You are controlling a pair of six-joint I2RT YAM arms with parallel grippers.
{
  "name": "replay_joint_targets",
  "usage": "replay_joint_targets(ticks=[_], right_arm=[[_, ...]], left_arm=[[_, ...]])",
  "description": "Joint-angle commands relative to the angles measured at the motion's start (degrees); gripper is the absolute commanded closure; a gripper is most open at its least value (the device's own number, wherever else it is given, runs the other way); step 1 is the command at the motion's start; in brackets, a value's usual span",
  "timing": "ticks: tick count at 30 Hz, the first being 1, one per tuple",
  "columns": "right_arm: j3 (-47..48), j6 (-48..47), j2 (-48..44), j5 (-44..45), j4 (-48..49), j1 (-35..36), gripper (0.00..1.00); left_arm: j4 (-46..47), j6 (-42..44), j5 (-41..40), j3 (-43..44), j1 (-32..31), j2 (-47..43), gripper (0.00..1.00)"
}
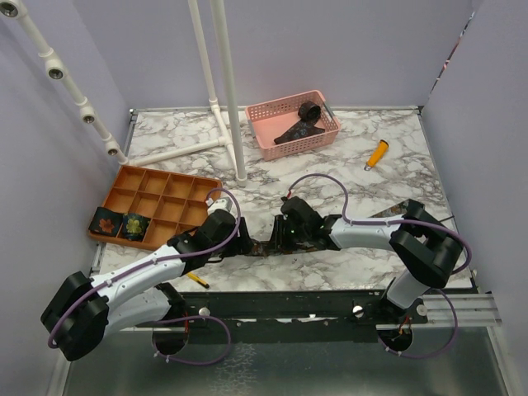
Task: Roll the ties
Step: Roll the tie at the center of the board.
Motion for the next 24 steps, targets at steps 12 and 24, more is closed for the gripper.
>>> replay_joint_targets(ticks=[12,24], right_arm=[[-3.8,-0.5,0.6,0.2,2.7,-1.3,0.70],[4.9,-6.1,-6.1,5.2,-10.1,-1.3,0.52]], left_arm=[[6.1,-0.4,2.8,-1.9,0.3,-1.6,0.22],[-9.5,-10.8,-5.7,1.0,0.0,-10.9,0.62]])
